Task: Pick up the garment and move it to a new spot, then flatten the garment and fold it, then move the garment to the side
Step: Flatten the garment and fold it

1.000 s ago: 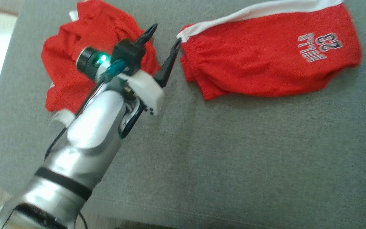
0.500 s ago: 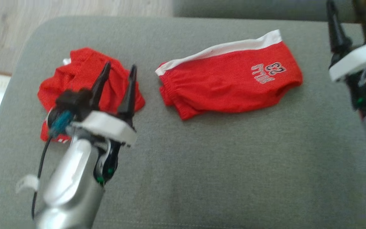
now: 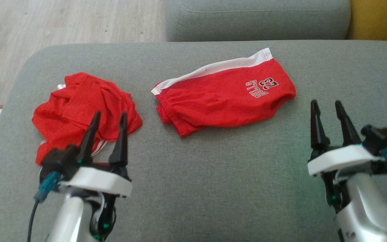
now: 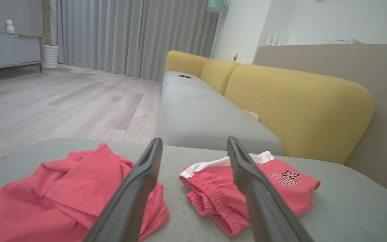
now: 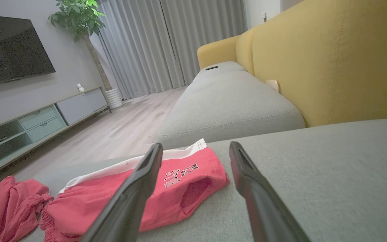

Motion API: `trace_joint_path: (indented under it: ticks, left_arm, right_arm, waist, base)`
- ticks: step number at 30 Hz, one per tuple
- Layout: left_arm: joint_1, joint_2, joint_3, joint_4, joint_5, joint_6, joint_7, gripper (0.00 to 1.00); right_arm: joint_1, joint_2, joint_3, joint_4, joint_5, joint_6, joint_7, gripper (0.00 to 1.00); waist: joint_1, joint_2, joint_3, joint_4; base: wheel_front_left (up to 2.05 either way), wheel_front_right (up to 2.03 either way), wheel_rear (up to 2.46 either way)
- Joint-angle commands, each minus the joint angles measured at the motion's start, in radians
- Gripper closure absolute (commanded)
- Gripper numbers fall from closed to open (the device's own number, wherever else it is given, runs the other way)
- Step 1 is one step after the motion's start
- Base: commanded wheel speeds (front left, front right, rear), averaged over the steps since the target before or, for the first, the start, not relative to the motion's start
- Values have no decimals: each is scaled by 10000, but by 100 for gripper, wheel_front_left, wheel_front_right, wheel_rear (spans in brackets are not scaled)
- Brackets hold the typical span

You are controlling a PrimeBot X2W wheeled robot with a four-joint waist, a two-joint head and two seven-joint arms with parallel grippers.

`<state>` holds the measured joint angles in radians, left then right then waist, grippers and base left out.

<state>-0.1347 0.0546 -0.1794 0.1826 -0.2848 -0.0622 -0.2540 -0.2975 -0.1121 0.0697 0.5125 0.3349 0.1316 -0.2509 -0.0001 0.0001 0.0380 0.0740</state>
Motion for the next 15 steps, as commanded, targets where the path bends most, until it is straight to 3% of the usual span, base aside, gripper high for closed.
trace_joint_path:
  ticks: [1,9,15]
  left_arm:
    - [-280,72,450,-390,67,-53,-78,0]
    - [1,-31,685,-460,379,-333,-78,0]
    - [-300,-40,623,-458,205,-384,-78,0]
  right_arm:
    - [-257,41,90,-398,-93,-9,-107,0]
    - [67,422,-452,-909,-556,-9,192,0]
    - [-355,572,-1138,-816,-286,-9,879,0]
  waist:
    - [1,-1,-4,-10]
    - [1,-1,178,80]
    - [1,-1,741,398]
  base:
    - [0,0,0]
    - [0,0,0]
    - [0,0,0]
